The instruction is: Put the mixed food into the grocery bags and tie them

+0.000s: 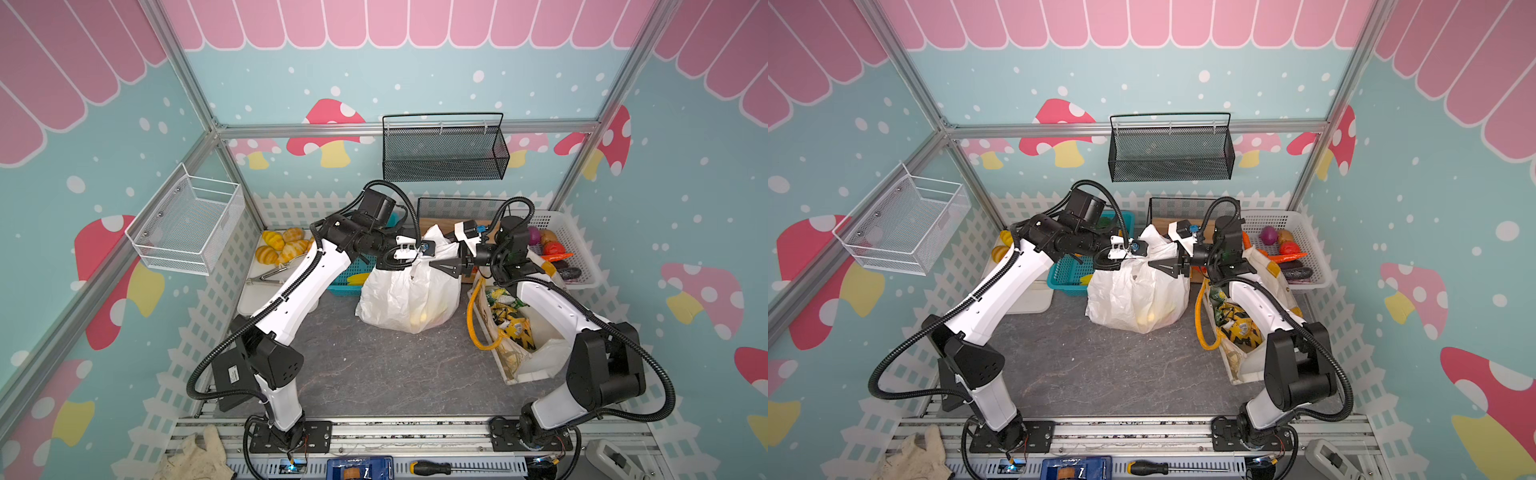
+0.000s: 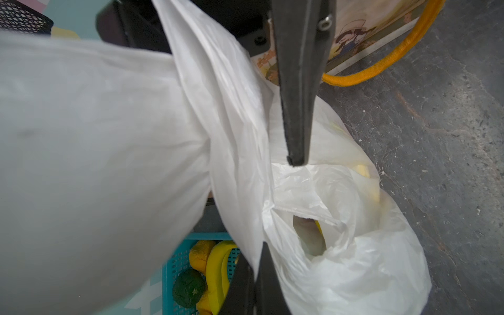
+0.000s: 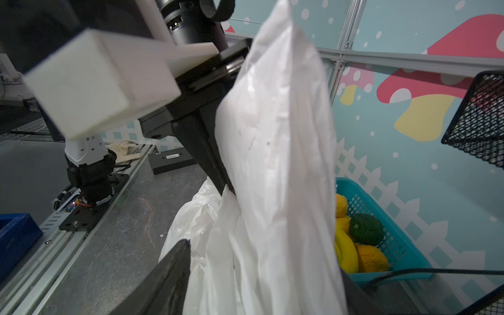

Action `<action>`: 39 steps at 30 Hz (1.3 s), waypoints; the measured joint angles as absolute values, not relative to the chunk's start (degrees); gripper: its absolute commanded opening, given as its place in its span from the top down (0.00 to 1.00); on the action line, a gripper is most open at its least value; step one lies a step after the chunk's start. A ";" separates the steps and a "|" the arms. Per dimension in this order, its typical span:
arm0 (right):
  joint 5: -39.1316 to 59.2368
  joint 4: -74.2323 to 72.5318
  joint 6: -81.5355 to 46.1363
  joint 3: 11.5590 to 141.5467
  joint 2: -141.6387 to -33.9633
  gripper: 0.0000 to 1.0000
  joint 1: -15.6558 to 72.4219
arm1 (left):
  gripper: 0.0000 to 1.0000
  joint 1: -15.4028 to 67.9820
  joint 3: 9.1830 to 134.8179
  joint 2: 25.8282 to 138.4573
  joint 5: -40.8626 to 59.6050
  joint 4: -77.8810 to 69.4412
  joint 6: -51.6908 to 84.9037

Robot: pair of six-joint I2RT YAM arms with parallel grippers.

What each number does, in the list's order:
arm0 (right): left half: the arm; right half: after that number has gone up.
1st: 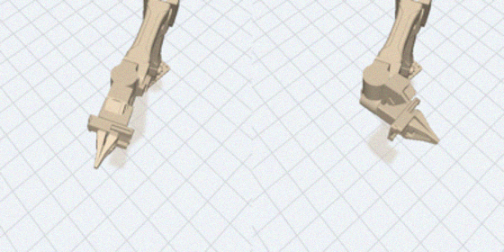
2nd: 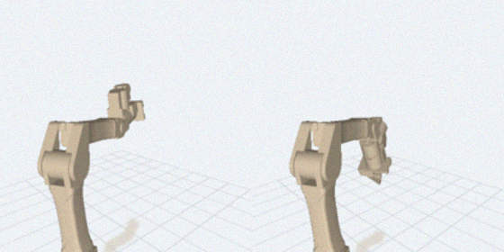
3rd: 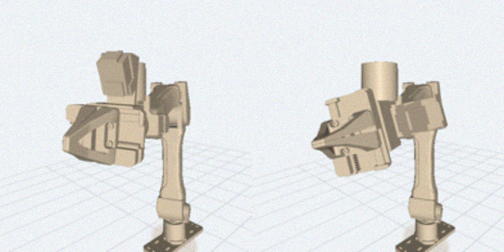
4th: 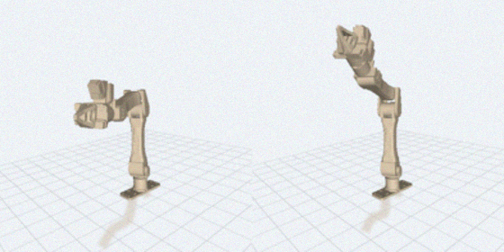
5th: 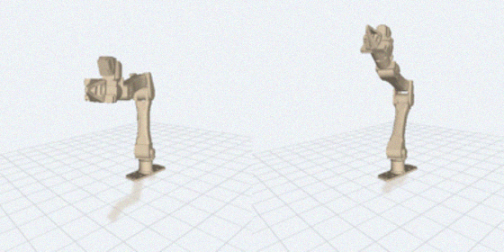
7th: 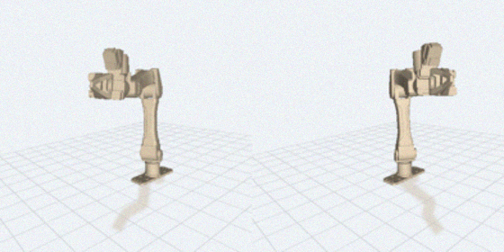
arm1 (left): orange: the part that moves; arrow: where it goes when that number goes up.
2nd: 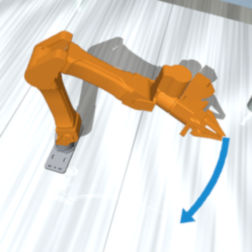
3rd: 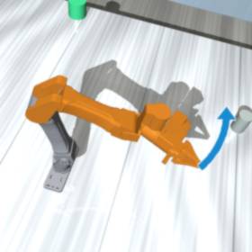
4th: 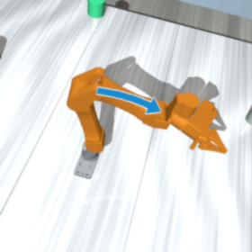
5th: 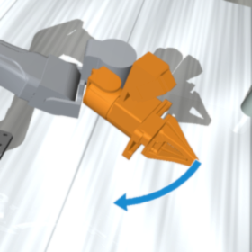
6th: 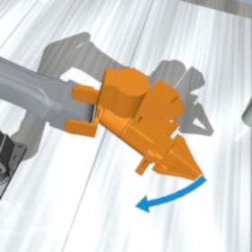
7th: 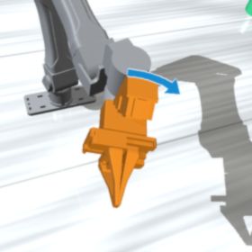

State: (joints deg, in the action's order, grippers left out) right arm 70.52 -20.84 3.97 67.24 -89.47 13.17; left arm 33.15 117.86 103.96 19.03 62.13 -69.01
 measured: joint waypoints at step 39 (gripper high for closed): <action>64.05 -26.46 2.07 60.84 -87.35 0.96 14.26 | 0.85 32.23 117.34 103.96 40.01 41.23 -37.89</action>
State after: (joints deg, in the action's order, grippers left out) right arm 64.05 -26.46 2.07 60.84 -87.35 14.26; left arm 32.23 117.34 103.96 40.01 41.23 -37.89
